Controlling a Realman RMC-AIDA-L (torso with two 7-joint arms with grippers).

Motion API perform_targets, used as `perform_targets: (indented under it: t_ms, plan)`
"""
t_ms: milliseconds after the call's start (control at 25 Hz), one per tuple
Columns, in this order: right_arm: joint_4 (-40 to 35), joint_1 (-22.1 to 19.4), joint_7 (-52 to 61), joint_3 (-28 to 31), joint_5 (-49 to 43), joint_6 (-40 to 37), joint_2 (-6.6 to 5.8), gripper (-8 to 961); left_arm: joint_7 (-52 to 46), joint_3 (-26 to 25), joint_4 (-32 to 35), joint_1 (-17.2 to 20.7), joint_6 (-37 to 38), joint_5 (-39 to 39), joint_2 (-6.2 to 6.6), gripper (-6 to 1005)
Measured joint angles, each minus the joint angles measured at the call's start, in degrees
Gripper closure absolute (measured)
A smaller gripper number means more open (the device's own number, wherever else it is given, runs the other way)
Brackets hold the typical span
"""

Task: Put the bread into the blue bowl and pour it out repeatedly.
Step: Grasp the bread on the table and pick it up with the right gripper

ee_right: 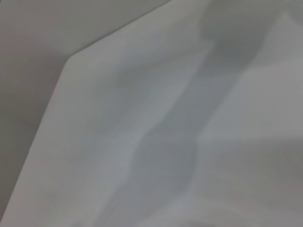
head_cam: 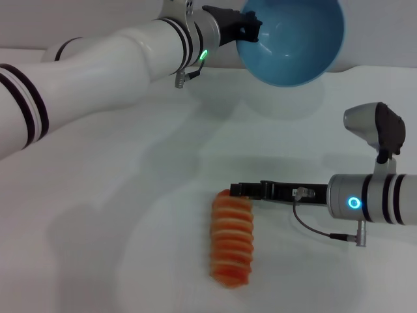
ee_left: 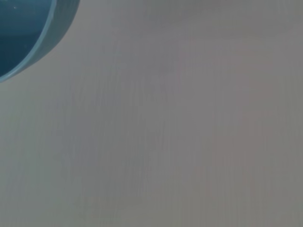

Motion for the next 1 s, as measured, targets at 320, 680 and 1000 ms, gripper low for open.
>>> perform_targets:
  t_ms: [320, 680, 1000]
  plan:
    - [0.7, 0.2, 0.3, 0.1, -0.5, -0.6, 0.04, 362, 0.0, 0.0, 0.1, 0.0, -0.2, 0.1, 0.0, 999]
    - [0.5, 0.7, 0.5, 0.1, -1.3, -1.6, 0.05, 366, 0.1, 0.0, 0.2, 0.6, -0.9, 0.0, 0.0, 1000]
    - [0.3, 0.7, 3.9, -0.2, -4.0, -1.7, 0.05, 517, 0.0, 0.1, 0.3, 0.8, -1.6, 0.0, 0.01, 999]
